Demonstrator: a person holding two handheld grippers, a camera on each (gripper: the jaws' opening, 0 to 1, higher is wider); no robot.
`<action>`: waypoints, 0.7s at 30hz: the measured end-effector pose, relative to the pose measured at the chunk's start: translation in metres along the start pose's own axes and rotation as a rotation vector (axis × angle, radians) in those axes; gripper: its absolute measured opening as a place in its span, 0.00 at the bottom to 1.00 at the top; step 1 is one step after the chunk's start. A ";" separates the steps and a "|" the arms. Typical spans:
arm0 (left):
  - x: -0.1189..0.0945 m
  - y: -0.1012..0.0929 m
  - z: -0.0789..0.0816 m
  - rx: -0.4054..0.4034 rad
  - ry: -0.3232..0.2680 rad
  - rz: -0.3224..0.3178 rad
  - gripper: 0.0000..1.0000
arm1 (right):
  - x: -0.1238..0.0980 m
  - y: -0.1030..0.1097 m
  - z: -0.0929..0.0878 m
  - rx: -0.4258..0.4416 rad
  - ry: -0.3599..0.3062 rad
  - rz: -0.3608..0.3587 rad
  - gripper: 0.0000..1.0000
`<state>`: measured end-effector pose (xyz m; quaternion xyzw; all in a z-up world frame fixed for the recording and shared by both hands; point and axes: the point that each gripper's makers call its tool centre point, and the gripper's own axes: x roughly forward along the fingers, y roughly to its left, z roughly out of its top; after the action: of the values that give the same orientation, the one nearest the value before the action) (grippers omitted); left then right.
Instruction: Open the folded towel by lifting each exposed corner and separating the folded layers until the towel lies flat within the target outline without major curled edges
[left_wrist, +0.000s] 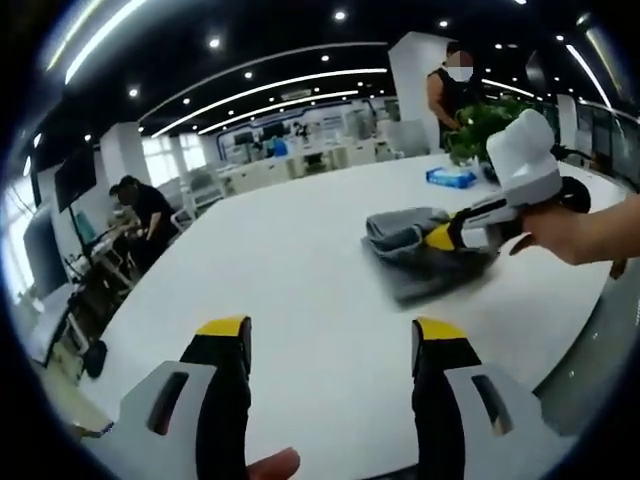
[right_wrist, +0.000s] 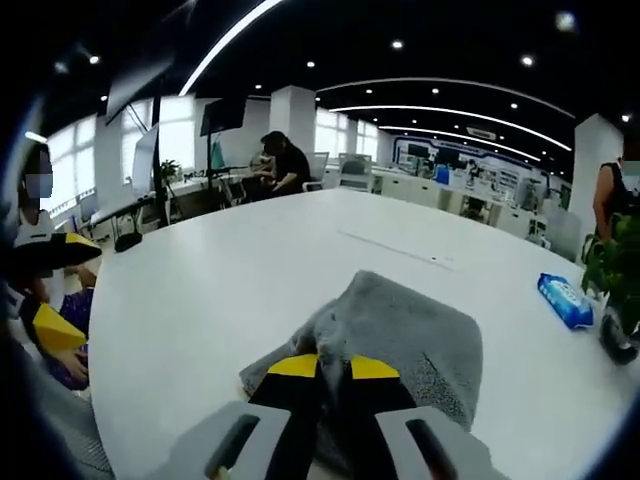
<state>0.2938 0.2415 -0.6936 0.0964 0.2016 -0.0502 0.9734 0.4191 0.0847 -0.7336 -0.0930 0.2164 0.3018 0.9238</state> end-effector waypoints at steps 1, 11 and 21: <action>0.000 0.000 -0.001 -0.004 0.003 0.000 0.65 | -0.004 -0.005 0.005 -0.001 -0.008 -0.011 0.05; 0.002 0.000 -0.004 0.000 0.018 -0.006 0.64 | -0.021 -0.034 0.012 0.049 -0.060 -0.077 0.05; 0.002 0.001 -0.006 0.002 0.029 -0.005 0.64 | -0.044 -0.061 0.005 0.151 -0.099 -0.145 0.05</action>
<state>0.2932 0.2434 -0.7000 0.0976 0.2159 -0.0514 0.9702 0.4250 0.0144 -0.7066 -0.0235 0.1853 0.2215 0.9571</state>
